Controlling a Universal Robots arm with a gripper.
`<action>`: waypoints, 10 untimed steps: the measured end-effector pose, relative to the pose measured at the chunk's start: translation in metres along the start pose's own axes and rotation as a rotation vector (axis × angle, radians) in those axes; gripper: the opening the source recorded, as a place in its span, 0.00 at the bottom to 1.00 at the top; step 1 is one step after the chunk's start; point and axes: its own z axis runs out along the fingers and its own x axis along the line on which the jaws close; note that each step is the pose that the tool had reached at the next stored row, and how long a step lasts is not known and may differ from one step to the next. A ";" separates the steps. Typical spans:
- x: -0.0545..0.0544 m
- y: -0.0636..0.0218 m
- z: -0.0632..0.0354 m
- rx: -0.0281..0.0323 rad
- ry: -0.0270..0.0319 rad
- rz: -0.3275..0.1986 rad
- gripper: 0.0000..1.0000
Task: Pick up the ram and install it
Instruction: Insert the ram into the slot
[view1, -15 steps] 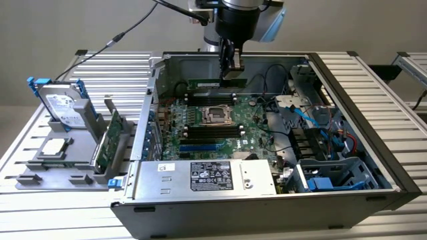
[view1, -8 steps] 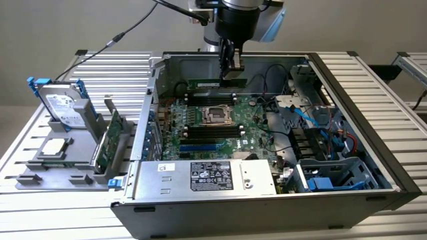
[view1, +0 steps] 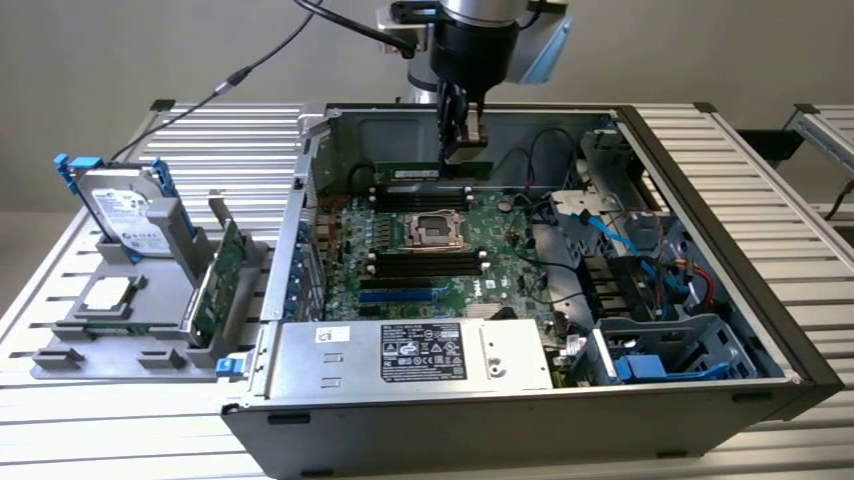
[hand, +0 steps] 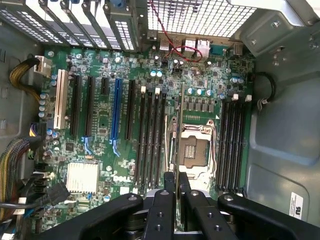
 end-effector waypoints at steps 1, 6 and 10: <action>0.001 0.0000 0.0018 0.0000 0.0000 0.000 0.15; 0.013 0.0003 0.0106 0.0001 -0.0001 0.001 0.15; 0.023 0.0005 0.0174 0.0006 -0.0003 0.005 0.15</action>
